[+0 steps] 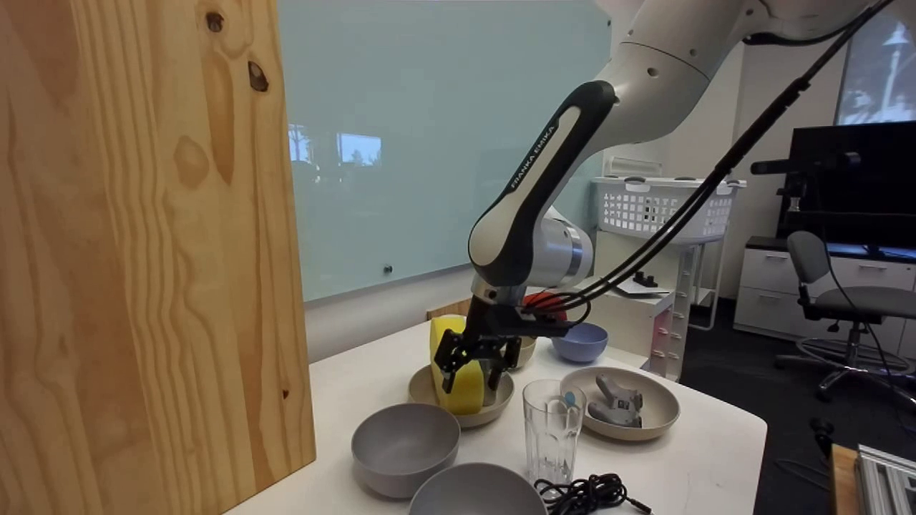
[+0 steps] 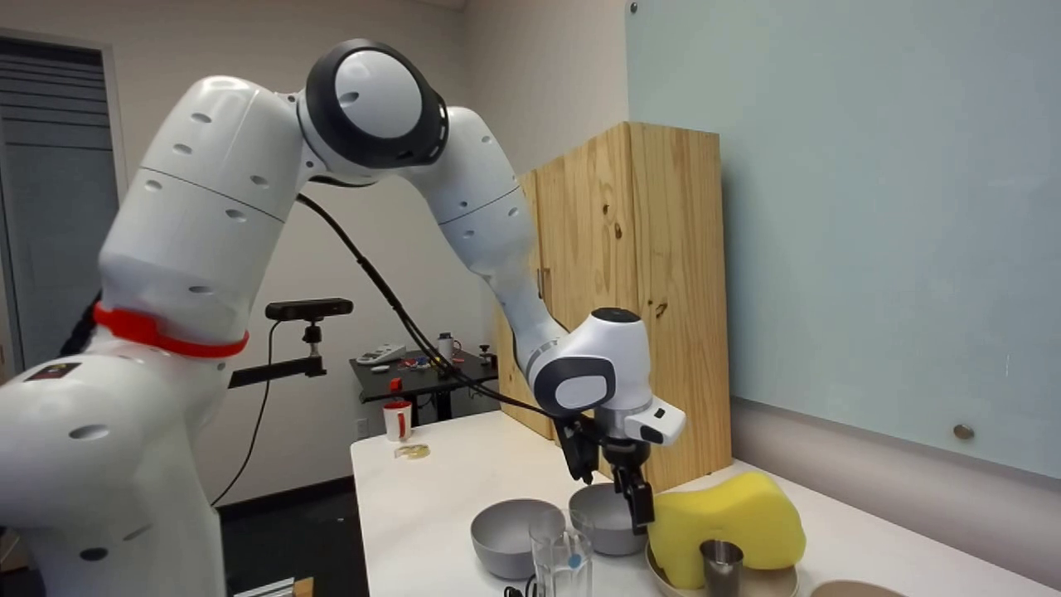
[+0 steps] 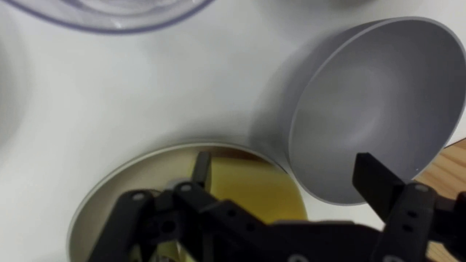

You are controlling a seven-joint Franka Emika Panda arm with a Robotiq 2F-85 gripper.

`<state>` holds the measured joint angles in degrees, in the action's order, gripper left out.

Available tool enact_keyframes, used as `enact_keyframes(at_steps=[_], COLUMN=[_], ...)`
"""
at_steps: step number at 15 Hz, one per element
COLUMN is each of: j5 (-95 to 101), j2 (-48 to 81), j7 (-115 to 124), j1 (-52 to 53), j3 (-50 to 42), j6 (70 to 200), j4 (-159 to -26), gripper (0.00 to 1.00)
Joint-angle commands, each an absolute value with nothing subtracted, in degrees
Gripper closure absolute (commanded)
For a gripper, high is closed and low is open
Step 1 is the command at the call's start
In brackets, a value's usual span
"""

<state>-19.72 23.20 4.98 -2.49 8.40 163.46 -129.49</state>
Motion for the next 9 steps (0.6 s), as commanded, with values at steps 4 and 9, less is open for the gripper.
enact_keyframes(at_steps=[4,9], j5=[-19.88,-19.89], j2=[26.84,29.64], j7=[6.23,6.33], j1=[-0.81,-0.66], j3=[8.73,8.92], j6=[163.92,164.16], j4=[-126.54,-125.48], gripper=[0.00,0.00])
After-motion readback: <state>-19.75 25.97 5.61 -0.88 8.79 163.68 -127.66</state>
